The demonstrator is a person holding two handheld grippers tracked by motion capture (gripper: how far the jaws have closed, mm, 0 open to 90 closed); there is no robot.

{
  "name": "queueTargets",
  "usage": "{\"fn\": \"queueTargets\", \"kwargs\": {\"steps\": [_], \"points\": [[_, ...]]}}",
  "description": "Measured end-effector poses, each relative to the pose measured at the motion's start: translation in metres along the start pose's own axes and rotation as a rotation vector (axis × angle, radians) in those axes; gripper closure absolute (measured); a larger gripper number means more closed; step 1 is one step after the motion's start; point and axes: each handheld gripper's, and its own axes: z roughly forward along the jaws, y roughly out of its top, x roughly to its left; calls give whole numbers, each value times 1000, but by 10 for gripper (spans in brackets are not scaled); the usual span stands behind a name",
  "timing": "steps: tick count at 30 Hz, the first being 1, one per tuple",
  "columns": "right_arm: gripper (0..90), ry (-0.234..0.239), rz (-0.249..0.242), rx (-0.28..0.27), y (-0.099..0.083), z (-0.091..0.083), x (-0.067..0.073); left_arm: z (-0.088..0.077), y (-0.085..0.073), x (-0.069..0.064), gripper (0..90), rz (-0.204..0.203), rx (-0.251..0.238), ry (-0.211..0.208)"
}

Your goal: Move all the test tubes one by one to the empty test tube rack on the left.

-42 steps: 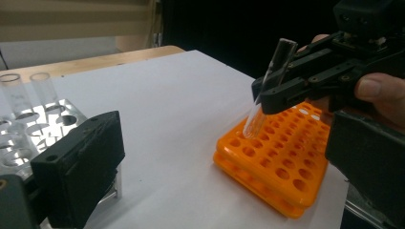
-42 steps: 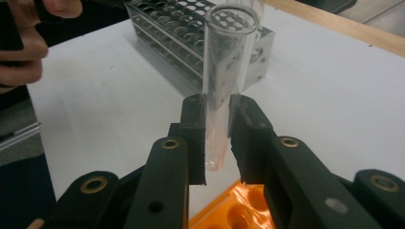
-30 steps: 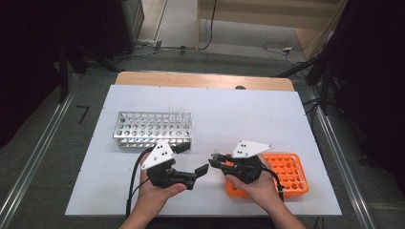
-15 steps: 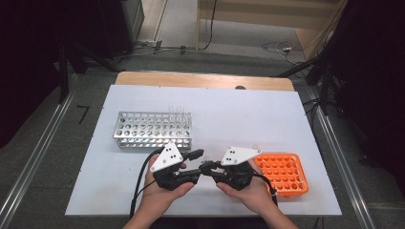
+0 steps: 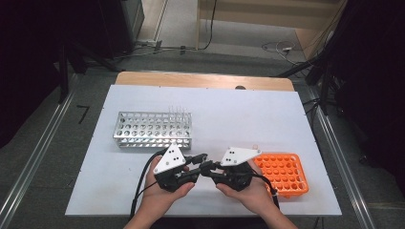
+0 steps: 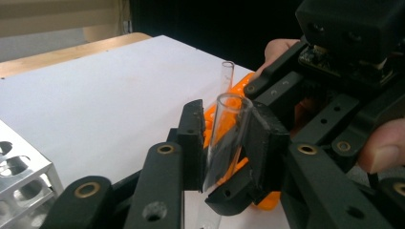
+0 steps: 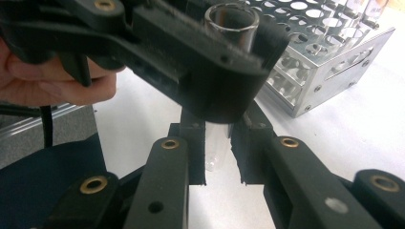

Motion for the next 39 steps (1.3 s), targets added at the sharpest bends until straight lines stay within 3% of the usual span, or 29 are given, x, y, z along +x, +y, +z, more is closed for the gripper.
{"fn": "queueTargets", "kwargs": {"steps": [20,28,33,39], "points": [[724,-1,-2,-12,0,-1,0,-3,1,-1,756,17,-29,24],[441,7,-3,-56,-2,-15,-2,-7,2,7,756,-4,-41,34],[270,-10,8,-85,-8,-29,-9,-14,7,19,756,-17,-53,64],[126,-27,34,-102,-20,-42,-21,-23,12,36,756,-42,-63,101]]}}
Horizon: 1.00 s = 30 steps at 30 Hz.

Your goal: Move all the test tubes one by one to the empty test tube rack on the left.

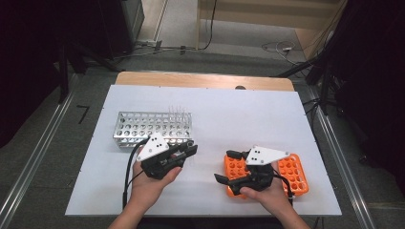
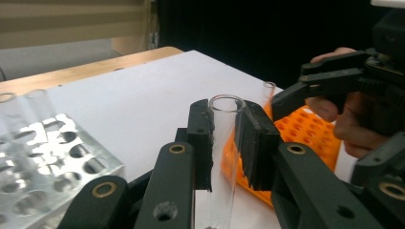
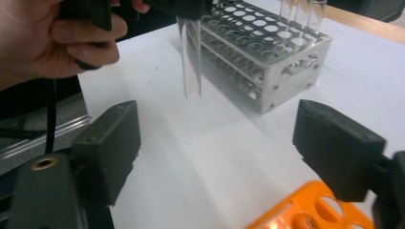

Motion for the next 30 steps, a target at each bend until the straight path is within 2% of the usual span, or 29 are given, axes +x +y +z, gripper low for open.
{"fn": "queueTargets", "kwargs": {"steps": [2,10,12,15,30], "points": [[80,4,6,0,-2,-4,-3,-2,3,5,756,4,-2,17],[4,-18,20,-16,-15,-25,-12,-6,16,23,756,21,-13,79],[3,-36,26,-15,-19,-31,-15,-6,19,27,756,35,-12,107],[0,-49,35,-20,-25,-41,-19,-6,22,33,756,31,-15,126],[0,-102,79,-40,-42,-78,-30,0,34,68,756,13,-31,199]]}}
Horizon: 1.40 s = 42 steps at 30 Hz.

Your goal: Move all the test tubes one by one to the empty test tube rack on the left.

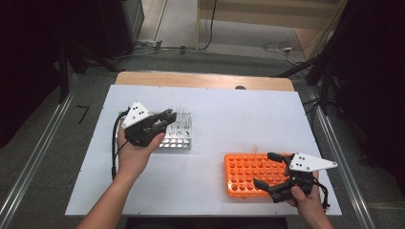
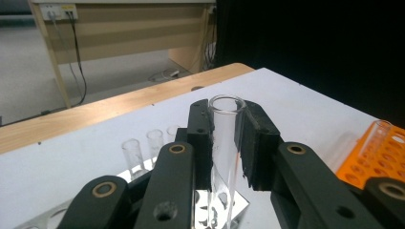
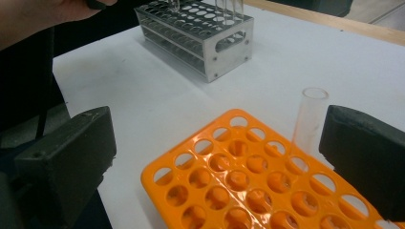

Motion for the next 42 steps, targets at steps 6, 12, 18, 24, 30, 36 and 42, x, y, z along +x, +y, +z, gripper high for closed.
{"fn": "queueTargets", "kwargs": {"steps": [6,12,18,24,30,36,42], "points": [[0,-34,13,5,-7,-10,-8,5,2,13,756,-21,-12,26],[0,-55,30,7,-12,-12,-18,13,5,23,756,-25,-14,53],[0,-69,45,4,-13,-16,-22,22,9,32,756,-21,-19,86],[0,-75,46,-1,-14,-17,-24,32,8,43,756,-22,-17,131],[0,-79,50,-7,-14,-19,-26,44,2,52,757,-23,7,170],[0,-78,51,-12,-14,-20,-27,52,-3,55,756,-21,26,200],[0,-79,52,-12,-14,-21,-27,56,-10,58,756,-28,43,213]]}}
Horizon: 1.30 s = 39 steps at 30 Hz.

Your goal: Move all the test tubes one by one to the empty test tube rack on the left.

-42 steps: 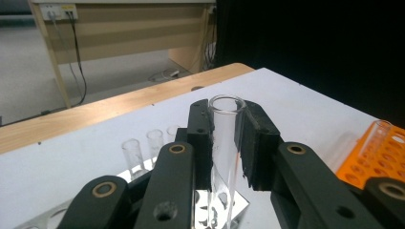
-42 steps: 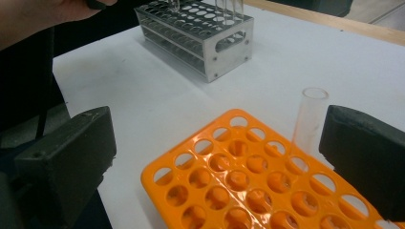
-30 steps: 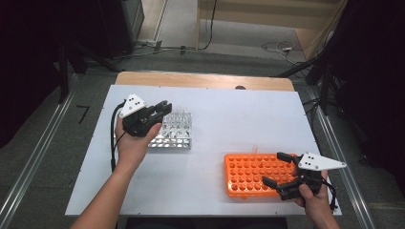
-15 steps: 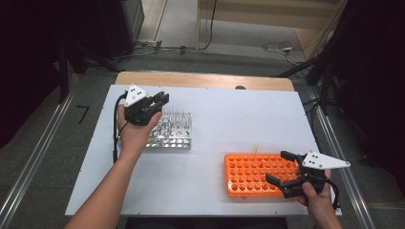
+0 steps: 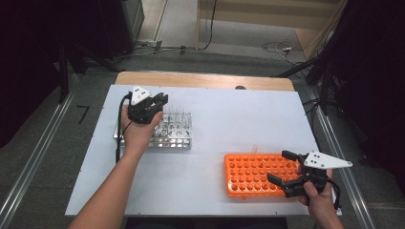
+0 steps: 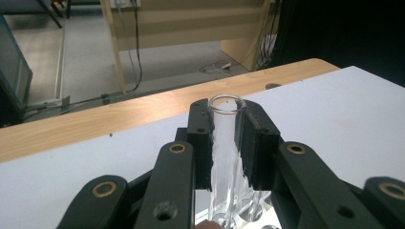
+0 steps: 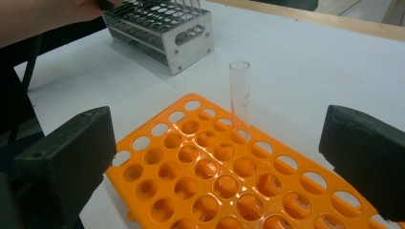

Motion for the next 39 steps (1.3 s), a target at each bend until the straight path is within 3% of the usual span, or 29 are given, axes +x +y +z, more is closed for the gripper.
{"fn": "queueTargets", "kwargs": {"steps": [13,20,30,34,39], "points": [[0,2,1,1,0,1,1,1,-15,-3,755,17,48,11],[0,3,-2,3,-1,2,1,5,-19,-5,753,36,98,16],[0,4,-1,10,-1,4,1,11,-20,-3,730,20,182,8],[0,4,-3,12,-1,5,1,9,-19,-2,662,10,176,1],[0,5,6,11,-1,6,0,-1,-15,-2,498,-19,148,-7]]}}
